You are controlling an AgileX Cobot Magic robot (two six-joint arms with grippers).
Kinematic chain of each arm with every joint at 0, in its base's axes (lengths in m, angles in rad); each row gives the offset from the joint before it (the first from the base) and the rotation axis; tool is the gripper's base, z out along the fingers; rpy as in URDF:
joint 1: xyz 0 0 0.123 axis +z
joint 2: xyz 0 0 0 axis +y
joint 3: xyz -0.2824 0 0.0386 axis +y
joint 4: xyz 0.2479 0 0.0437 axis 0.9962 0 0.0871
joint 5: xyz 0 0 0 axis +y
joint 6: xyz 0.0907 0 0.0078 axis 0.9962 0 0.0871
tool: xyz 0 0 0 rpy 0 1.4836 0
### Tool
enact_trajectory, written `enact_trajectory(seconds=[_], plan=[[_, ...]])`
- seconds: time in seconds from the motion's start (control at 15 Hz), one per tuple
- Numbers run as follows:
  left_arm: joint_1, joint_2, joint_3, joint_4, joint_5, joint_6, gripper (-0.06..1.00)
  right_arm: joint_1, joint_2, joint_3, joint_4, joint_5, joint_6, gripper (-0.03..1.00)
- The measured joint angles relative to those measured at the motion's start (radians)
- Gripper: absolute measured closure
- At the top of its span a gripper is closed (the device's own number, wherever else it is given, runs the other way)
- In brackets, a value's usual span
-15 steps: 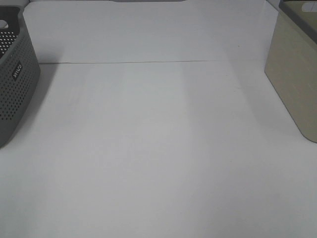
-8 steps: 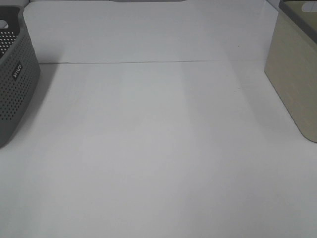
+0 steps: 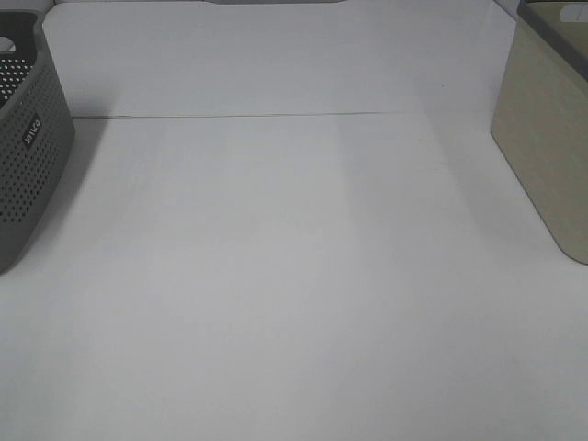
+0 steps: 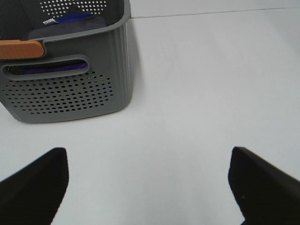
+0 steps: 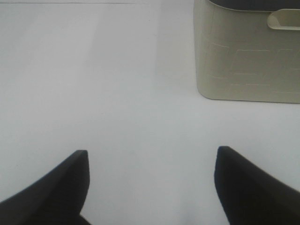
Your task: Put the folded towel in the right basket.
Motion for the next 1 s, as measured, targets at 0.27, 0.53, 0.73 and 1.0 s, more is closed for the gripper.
enact_trajectory(seconds=[0.27, 0.53, 0.73, 1.0], plan=[[0.000, 0.000, 0.000, 0.000, 0.000, 0.000, 0.07, 0.000, 0.000, 0.000, 0.000, -0.001, 0.001, 0.26], [0.000, 0.000, 0.000, 0.000, 0.000, 0.000, 0.07, 0.000, 0.000, 0.000, 0.000, -0.003, 0.001, 0.26], [0.000, 0.000, 0.000, 0.000, 0.000, 0.000, 0.07, 0.000, 0.000, 0.000, 0.000, -0.003, 0.001, 0.26], [0.000, 0.000, 0.000, 0.000, 0.000, 0.000, 0.07, 0.000, 0.000, 0.000, 0.000, -0.004, 0.001, 0.26]])
